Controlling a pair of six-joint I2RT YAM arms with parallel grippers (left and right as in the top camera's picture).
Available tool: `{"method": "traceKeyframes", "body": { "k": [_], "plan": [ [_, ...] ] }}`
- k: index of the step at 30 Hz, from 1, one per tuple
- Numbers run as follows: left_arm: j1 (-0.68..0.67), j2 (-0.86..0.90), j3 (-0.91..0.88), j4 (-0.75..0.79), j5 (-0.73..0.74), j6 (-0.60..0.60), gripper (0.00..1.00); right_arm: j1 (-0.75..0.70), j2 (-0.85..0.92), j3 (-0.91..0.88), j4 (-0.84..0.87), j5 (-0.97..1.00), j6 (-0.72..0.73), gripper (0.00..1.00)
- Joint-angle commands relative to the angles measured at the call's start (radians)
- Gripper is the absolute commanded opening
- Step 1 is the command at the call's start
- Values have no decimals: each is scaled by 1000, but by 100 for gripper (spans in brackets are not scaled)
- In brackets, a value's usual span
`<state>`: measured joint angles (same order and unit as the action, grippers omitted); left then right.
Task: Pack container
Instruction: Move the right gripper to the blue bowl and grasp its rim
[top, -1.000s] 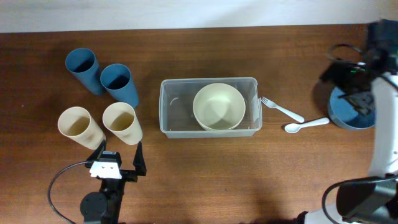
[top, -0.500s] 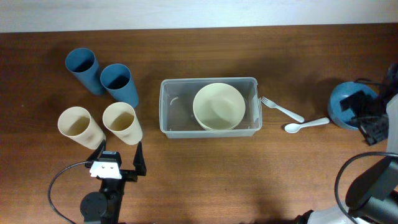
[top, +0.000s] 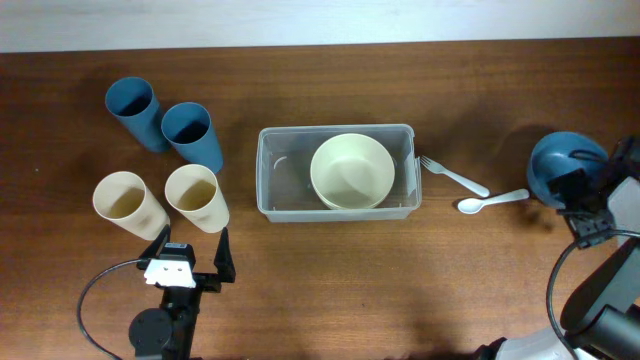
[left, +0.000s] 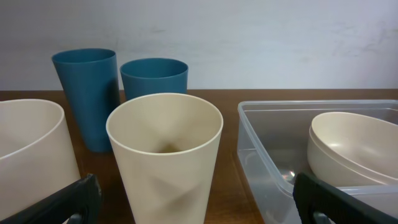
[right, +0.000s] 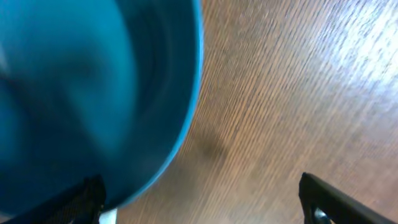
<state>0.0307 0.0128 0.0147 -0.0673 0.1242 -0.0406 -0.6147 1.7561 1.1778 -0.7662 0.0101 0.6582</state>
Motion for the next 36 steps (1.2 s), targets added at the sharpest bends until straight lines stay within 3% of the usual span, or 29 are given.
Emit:
{"method": "traceKeyframes", "body": {
  "k": [1, 10, 24, 28, 36],
  "plan": [
    [6, -8, -6, -1, 11, 19, 100, -1, 16, -29, 37, -2, 16, 93],
    [6, -8, -6, -1, 11, 19, 100, -1, 80, -29, 118, 2, 16, 80],
    [6, -8, -6, -1, 11, 19, 100, -1, 137, -29, 144, -2, 16, 24],
    [6, -8, -6, -1, 11, 19, 100, -1, 136, -29, 138, -3, 16, 4],
    [6, -8, -6, -1, 11, 19, 100, -2, 133, -22, 119, -53, 16, 4]
  ]
}}
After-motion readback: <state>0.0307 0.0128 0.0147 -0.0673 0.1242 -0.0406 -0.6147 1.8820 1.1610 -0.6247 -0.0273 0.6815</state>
